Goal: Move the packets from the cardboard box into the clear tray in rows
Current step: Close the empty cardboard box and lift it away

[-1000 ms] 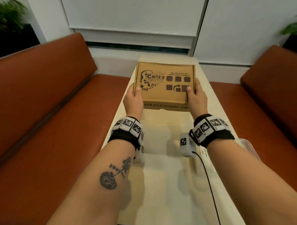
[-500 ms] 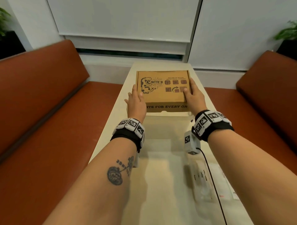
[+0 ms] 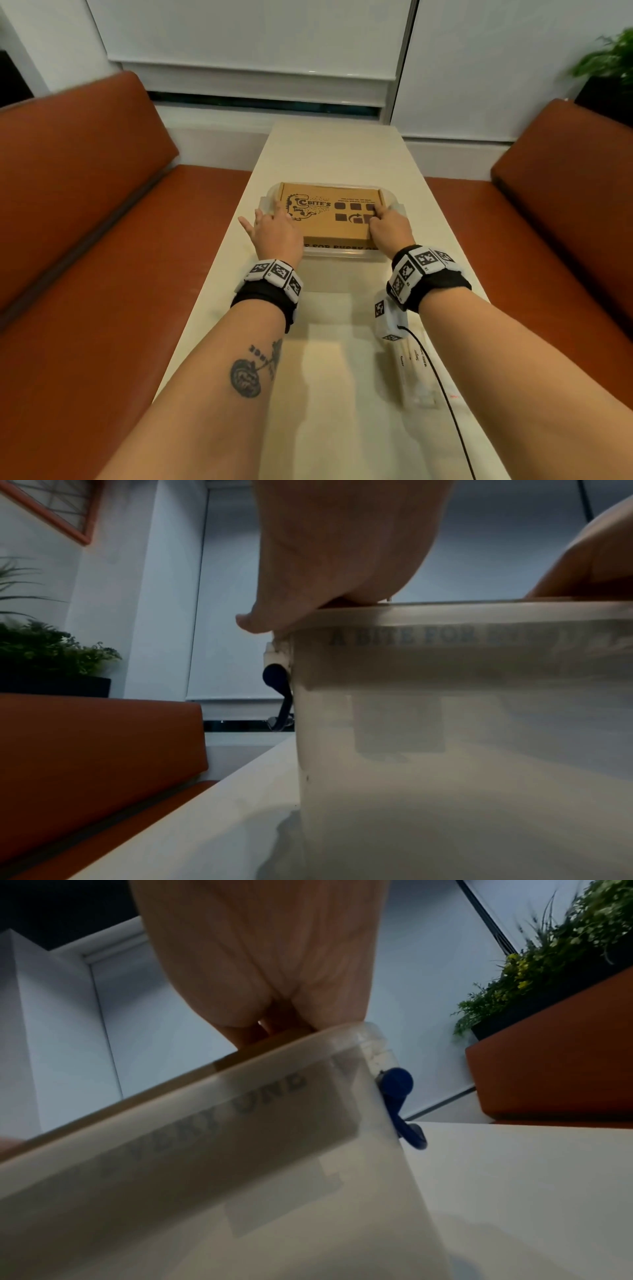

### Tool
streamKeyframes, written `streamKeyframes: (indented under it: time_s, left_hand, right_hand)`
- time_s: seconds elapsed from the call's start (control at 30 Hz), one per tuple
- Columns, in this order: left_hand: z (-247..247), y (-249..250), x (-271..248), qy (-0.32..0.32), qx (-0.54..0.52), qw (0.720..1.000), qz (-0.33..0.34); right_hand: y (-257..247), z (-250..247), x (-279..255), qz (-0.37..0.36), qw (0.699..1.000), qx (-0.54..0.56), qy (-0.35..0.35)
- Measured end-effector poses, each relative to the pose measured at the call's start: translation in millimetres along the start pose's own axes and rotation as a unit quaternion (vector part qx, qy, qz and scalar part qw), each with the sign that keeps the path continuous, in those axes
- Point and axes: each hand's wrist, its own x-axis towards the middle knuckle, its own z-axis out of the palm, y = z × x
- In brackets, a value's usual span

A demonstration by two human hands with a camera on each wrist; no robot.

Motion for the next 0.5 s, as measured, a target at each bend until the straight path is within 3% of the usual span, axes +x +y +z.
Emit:
streamKeyframes:
  time_s: [0.2, 0.5]
  left_hand:
    - [-13, -8, -7, -0.036, 0.031, 0.999, -0.016]
    - [-25, -17, -25, -0.023, 0.090, 0.996, 0.009]
  right_hand:
    - [-10, 4, -13, 0.028, 0.999, -0.036, -0.026]
    - [-14, 21, -27, 0.010, 0.989, -0.139, -0.041]
